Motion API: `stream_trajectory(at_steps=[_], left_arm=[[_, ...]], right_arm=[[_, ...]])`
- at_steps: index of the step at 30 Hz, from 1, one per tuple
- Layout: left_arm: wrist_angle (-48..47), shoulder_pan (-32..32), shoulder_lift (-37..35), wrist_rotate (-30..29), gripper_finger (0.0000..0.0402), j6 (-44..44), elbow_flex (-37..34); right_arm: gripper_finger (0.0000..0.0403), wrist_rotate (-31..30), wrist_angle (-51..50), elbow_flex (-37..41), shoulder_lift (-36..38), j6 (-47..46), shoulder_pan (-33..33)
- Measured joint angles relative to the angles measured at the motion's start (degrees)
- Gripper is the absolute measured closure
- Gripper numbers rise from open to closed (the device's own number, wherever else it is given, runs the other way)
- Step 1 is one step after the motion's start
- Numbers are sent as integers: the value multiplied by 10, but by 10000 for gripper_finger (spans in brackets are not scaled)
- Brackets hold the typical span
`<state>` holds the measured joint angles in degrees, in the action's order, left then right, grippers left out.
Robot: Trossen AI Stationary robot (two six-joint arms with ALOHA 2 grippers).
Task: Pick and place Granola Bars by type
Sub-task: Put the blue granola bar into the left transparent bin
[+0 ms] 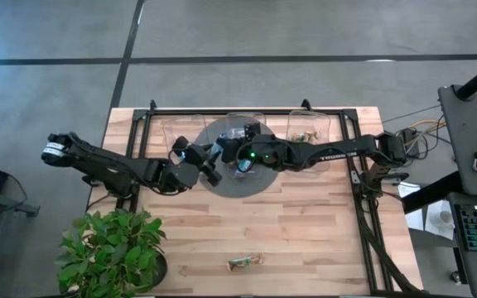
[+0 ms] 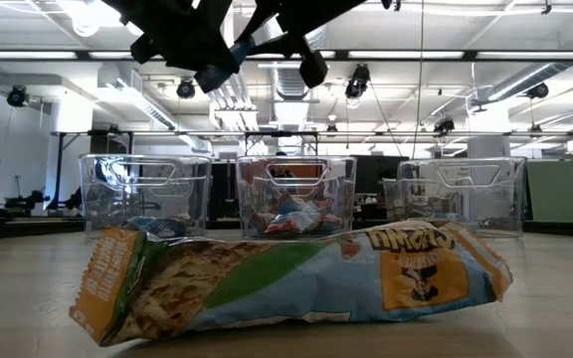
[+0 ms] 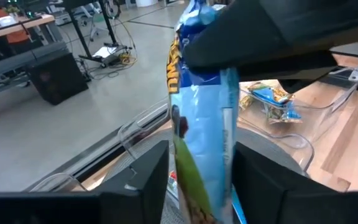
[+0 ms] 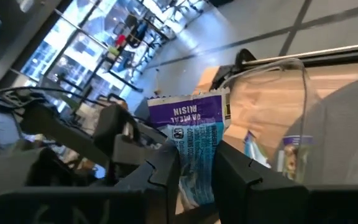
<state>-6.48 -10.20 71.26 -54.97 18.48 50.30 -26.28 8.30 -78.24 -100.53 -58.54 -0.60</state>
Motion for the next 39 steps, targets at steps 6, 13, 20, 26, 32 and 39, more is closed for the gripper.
stream_trajectory(at_steps=[6, 13, 20, 26, 32, 39], left_arm=[[-2, 0, 0, 6, 318, -2, 0], [-15, 1, 0, 12, 362, -6, 0], [-64, 16, -2, -9, 362, 10, 0], [-241, 90, -27, 13, 363, 183, 0], [-330, 220, -40, 226, 363, 374, -30], [-270, 280, -36, 281, 359, 352, -70]], right_arm=[[329, 27, -26, 0, 1, 1, -2], [279, 59, -70, 0, 19, 19, -1], [190, 59, -185, 0, 63, 55, 0], [133, 53, -329, 0, 102, 53, 6], [107, 41, -391, 0, 111, -10, 19], [96, 34, -394, 0, 108, -30, 30]])
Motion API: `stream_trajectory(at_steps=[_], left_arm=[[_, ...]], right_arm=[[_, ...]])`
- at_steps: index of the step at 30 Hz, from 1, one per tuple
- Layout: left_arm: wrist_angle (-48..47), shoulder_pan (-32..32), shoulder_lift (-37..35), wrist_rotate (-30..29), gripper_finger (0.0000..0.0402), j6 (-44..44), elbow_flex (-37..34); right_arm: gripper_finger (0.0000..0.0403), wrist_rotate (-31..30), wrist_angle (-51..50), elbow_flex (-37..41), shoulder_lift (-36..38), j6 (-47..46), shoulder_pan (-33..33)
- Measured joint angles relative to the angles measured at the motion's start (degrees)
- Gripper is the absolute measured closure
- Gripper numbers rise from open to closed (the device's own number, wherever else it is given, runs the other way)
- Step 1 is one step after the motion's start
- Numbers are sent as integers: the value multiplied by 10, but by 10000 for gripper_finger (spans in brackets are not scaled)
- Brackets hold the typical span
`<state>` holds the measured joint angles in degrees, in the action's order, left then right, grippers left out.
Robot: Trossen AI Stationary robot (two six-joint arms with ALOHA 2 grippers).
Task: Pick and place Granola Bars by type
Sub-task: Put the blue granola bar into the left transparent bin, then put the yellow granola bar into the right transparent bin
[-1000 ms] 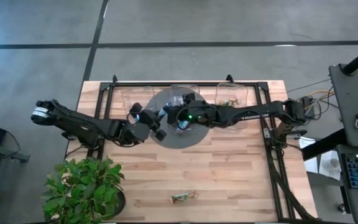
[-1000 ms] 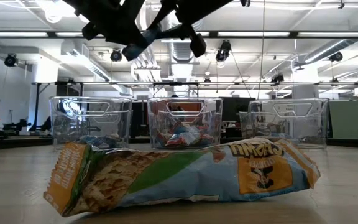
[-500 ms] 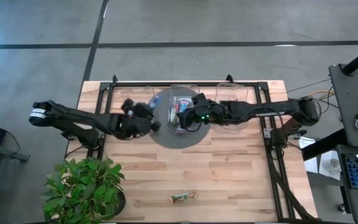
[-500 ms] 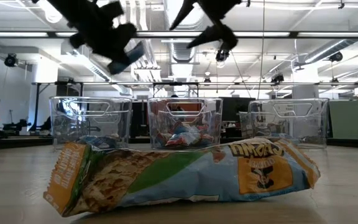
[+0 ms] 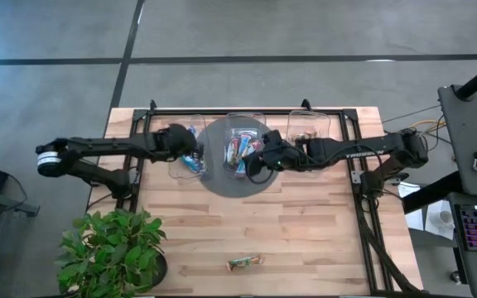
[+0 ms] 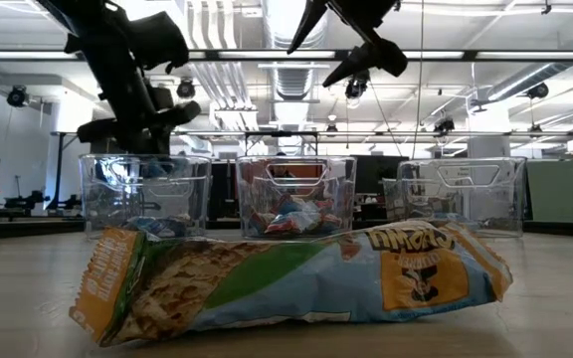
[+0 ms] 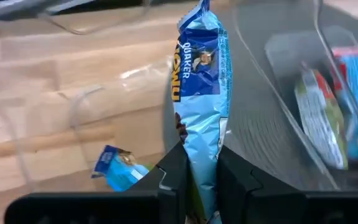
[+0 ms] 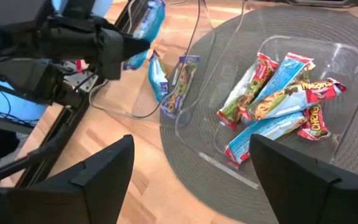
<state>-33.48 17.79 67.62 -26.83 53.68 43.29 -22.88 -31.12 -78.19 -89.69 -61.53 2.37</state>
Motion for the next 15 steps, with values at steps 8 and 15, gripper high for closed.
stream_trajectory(at_steps=[8, 15], left_arm=[[45, 2, -4, 40, 292, -62, -18], [9, -8, -20, 54, 230, -53, -10]], right_arm=[[101, -1, 0, 0, 0, 2, 16], [97, 16, -12, 0, 2, 32, 26]])
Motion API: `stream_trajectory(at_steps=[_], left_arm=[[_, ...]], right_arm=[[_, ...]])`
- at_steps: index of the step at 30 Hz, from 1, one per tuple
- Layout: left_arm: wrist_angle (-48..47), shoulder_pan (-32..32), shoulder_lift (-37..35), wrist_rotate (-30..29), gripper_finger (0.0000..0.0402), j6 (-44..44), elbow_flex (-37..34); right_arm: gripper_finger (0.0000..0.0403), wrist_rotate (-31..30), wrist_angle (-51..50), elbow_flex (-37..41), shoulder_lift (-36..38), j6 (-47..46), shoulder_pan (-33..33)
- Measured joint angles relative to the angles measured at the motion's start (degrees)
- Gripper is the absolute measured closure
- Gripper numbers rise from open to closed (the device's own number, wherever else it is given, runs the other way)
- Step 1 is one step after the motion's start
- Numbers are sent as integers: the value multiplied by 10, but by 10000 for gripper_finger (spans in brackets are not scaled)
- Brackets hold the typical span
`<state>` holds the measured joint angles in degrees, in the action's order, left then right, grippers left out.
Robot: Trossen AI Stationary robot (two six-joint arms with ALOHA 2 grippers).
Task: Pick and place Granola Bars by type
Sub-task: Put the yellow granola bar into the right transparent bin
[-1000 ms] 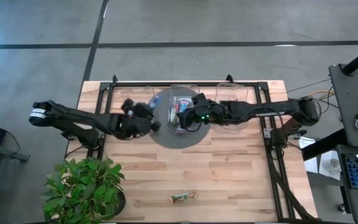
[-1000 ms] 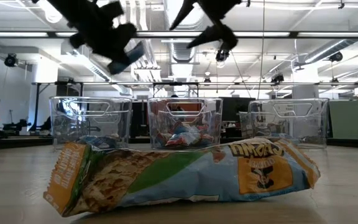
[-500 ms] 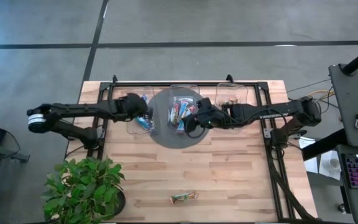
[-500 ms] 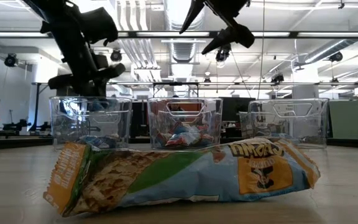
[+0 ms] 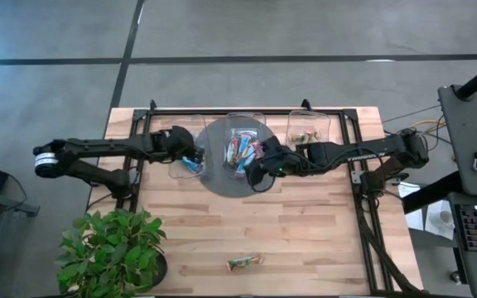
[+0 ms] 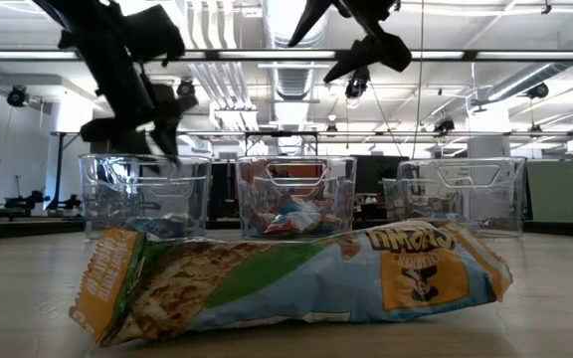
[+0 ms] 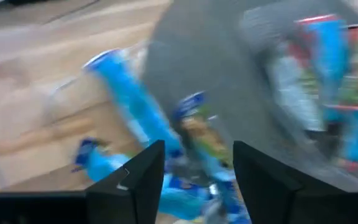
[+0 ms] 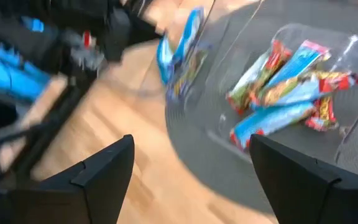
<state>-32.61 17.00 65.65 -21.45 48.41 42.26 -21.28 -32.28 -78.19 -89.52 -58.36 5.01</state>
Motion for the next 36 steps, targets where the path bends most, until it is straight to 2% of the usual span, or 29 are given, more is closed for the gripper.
stream_trajectory(at_steps=[3, 7, 10, 12, 17, 24, 32, 36], left_arm=[[8, -36, -26, 19, 228, -53, 16], [38, -109, -62, 39, 227, -144, 43], [61, -165, -83, 46, 227, -190, 61], [66, -194, -90, 46, 227, -198, 68], [67, -243, -96, 45, 227, -179, 77], [66, -268, -92, 45, 227, -145, 73], [67, -297, -94, 52, 227, -123, 73], [67, -315, -94, 54, 227, -124, 73]], right_arm=[[99, 36, -23, 0, 1, 51, 9], [104, 110, -47, 2, 1, 186, 37], [109, 130, -70, 7, 0, 245, 62], [111, 138, -92, 10, -1, 267, 76], [115, 204, -114, 32, -1, 271, 113], [114, 208, -85, 52, -45, 404, 199], [96, 198, 1, 41, -141, 405, 263], [84, 197, 20, 26, -181, 369, 276]])
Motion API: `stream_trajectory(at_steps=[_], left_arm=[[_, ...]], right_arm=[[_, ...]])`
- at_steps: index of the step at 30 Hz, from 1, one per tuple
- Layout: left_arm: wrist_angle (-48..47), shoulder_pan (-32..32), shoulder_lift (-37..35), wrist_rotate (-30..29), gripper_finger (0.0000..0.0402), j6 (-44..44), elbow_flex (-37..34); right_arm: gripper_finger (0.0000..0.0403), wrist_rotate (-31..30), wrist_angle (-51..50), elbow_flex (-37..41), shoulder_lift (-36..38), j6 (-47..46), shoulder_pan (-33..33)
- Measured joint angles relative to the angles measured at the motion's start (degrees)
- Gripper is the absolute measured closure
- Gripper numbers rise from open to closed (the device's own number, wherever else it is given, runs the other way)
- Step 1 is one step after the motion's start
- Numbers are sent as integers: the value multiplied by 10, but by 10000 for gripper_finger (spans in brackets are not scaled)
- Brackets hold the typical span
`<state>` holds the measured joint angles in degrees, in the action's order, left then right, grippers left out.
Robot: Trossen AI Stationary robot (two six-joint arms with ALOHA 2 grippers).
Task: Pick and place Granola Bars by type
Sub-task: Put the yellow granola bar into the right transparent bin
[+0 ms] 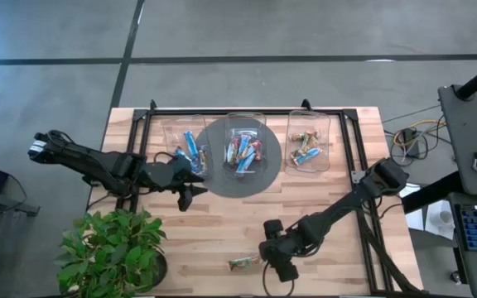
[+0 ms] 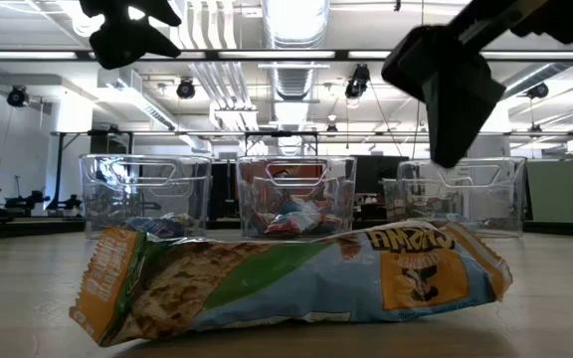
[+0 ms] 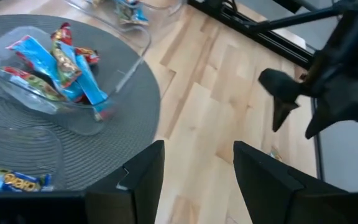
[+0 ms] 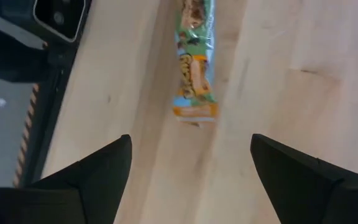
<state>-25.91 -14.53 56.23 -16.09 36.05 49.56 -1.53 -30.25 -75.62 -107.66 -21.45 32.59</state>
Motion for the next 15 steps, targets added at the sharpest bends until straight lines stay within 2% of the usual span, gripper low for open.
stream_trajectory(at_steps=[9, 15], left_arm=[[1, -11, 0, 0, 227, 2, -1], [-4, -11, 0, 6, 227, 2, -1]], right_arm=[[71, -3, 132, -3, -59, -10, 3], [73, -53, 151, -6, -97, -11, 3]])
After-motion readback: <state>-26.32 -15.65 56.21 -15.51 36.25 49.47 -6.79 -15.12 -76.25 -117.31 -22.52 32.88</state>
